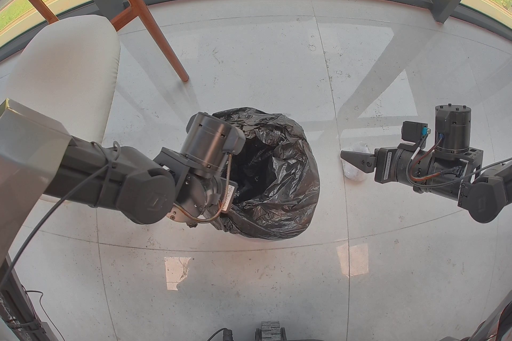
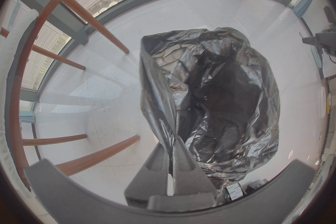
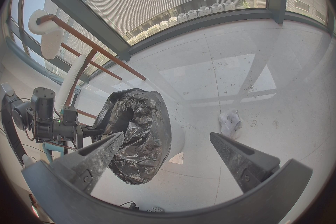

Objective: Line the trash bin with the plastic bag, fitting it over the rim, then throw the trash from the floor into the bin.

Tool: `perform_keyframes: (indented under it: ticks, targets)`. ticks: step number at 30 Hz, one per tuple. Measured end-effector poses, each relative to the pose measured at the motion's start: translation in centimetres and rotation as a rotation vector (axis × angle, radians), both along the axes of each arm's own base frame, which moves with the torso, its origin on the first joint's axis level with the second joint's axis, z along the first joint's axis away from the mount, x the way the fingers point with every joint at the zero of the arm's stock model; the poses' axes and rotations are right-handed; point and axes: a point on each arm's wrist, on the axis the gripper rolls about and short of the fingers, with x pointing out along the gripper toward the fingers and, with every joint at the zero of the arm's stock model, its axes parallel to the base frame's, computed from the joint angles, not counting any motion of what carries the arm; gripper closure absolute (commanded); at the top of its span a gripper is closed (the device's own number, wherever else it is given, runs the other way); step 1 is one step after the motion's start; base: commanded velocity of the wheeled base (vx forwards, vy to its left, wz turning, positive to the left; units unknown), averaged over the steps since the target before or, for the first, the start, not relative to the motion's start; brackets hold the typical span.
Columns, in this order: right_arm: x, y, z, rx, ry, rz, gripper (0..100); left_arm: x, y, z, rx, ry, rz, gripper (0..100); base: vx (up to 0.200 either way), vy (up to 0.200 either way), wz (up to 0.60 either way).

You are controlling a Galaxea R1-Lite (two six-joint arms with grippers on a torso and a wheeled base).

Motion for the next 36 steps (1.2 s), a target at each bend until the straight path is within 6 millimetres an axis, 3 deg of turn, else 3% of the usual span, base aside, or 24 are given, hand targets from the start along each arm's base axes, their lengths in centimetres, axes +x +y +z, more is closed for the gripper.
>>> perform_keyframes:
  ticks: [7, 14, 15, 22, 30, 36]
  targets:
    - [0.0, 0.0, 0.0, 0.000, -0.001, 0.000, 0, -0.4, 2.4, -0.2, 0.017, 0.022, 0.045, 100, 0.000, 0.000, 0.00]
    - [0.1, 0.0, 0.0, -0.001, -0.003, 0.001, 0, -0.3, 3.3, -0.3, 0.013, 0.017, 0.068, 100, 0.000, 0.000, 0.00]
    - [0.1, 0.0, 0.0, -0.001, -0.001, 0.000, 0, -0.3, 3.4, -0.3, 0.013, 0.018, 0.070, 0, 0.000, 0.000, 0.00]
    - [0.0, 0.0, 0.0, -0.001, 0.000, 0.000, 0, -0.8, 3.8, -1.2, 0.020, 0.032, 0.072, 0, 0.000, 0.000, 0.00]
    - [0.0, 0.0, -0.1, -0.001, 0.003, -0.001, 0, -2.6, 5.3, -3.0, 0.068, 0.102, 0.081, 0, 0.000, 0.000, 0.00]
    - [0.0, -0.1, -0.1, -0.001, 0.004, -0.004, 0, -1.9, 6.9, -2.7, 0.065, 0.058, 0.103, 0, 0.000, 0.000, 0.00]
